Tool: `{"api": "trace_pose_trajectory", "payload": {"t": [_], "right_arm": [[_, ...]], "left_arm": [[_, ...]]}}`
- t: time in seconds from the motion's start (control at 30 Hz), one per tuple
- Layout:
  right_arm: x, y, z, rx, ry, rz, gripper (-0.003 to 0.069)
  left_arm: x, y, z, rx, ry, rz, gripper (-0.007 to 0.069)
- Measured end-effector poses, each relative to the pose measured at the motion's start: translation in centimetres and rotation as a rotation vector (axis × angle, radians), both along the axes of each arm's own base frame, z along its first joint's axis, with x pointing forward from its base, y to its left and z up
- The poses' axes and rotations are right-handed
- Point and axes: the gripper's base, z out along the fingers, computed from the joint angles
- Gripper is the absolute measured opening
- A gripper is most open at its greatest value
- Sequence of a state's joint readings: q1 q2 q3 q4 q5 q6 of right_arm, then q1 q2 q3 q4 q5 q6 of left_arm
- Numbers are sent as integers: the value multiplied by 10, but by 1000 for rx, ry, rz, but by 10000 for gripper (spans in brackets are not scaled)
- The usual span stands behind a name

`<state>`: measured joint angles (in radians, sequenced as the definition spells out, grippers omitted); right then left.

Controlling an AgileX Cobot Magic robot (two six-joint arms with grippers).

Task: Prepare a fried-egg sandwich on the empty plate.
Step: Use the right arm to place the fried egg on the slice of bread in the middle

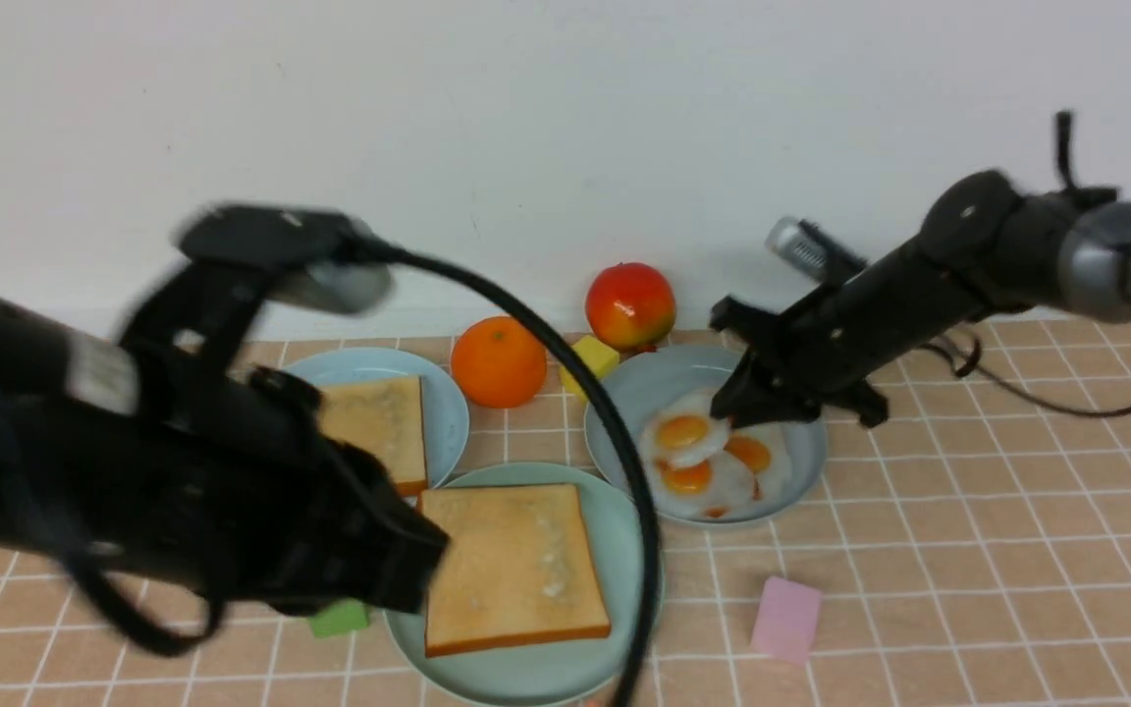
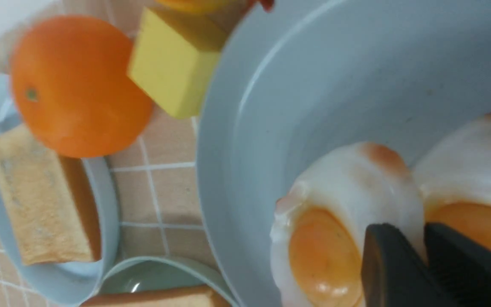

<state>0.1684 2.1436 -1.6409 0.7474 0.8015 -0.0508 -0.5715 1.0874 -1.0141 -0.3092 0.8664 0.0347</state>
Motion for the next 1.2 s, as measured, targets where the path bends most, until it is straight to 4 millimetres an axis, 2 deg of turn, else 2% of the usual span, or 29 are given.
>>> {"api": "trace_pose_trajectory", "payload": {"t": [0.13, 0.17, 0.23, 0.27, 0.37, 0.43, 0.53, 0.63, 0.87, 1.0, 1.07, 1.17, 1.2], "right_arm": [[-10, 4, 28, 5, -54, 87, 104], [-11, 5, 29, 6, -55, 93, 104], [-22, 23, 39, 33, -60, 183, 104], [-23, 25, 39, 35, -61, 196, 104], [-38, 61, 37, 54, -61, 324, 104], [-45, 78, 35, 55, -65, 374, 104], [-61, 114, 28, 57, -79, 458, 104], [-66, 129, 24, 50, -98, 474, 104], [-64, 133, 10, 20, -98, 474, 108], [-62, 132, -7, -29, -74, 501, 156], [-61, 129, -17, -84, -70, 528, 232], [-59, 121, -19, -154, -81, 561, 355], [-59, 120, -18, -158, -83, 562, 362]], "left_arm": [[-13, 18, 10, 22, -4, 122, -13], [-13, 19, 11, 23, -3, 130, -13], [-17, 30, 14, 35, 6, 238, -11], [-17, 31, 14, 35, 5, 245, -11], [-18, 38, 8, 59, 11, 319, -10], [-19, 40, 4, 70, 20, 327, -8], [-20, 41, -6, 93, 47, 335, -4], [-21, 41, -10, 104, 56, 335, -2], [-21, 42, -11, 105, 58, 335, 3], [-21, 42, -10, 104, 57, 335, 4], [-21, 42, -10, 104, 54, 335, 6], [-20, 41, -10, 101, 44, 337, 8], [-20, 41, -10, 101, 44, 337, 8]]}}
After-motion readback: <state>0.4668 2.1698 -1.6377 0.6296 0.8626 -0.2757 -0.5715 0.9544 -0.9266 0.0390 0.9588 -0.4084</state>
